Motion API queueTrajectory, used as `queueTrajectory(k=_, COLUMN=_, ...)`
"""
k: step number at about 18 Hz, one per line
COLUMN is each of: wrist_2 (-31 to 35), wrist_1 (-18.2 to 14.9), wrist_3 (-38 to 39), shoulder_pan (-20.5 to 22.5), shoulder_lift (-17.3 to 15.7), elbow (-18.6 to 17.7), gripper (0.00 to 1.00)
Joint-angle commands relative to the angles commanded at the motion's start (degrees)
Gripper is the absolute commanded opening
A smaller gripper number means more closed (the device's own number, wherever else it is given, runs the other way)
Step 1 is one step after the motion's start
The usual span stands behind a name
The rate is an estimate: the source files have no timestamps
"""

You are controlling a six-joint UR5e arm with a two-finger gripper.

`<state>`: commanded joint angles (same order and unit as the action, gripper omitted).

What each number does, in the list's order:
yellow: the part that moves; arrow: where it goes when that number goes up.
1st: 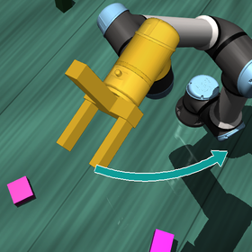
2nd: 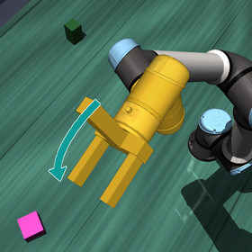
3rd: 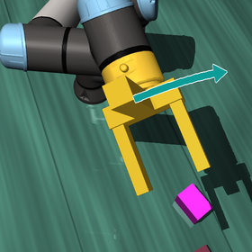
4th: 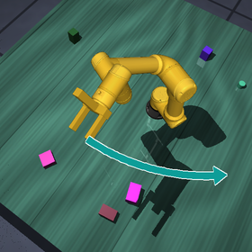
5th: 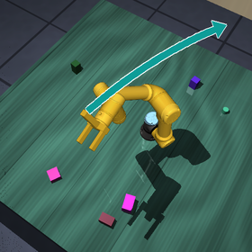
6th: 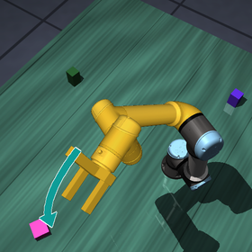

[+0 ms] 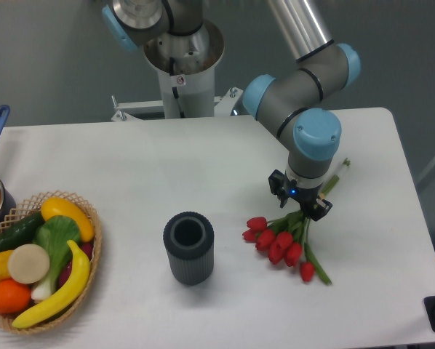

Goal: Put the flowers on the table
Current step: 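Lift the open gripper up away from the tulips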

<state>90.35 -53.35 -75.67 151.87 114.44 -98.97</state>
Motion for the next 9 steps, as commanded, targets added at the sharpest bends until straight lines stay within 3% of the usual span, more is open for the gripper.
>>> queueTrajectory(k=2, wrist_2=0.0, wrist_1=0.0, wrist_3=-0.2, shoulder_pan=0.2, shoulder_lift=-0.9, elbow=0.2, gripper=0.83)
queueTrajectory(k=3, wrist_2=0.0, wrist_1=0.0, wrist_3=-0.4, shoulder_pan=0.3, shoulder_lift=-1.5, elbow=0.5, gripper=0.96)
queueTrajectory(k=4, wrist_2=-0.1, wrist_1=0.0, wrist_3=-0.9, shoulder_pan=0.4, shoulder_lift=-2.2, elbow=0.7, gripper=1.0)
queueTrajectory(k=9, wrist_2=-0.4, wrist_1=-0.8, wrist_3=-0.8, shoulder_pan=2.2, shoulder_lift=-8.1, elbow=1.7, gripper=1.0)
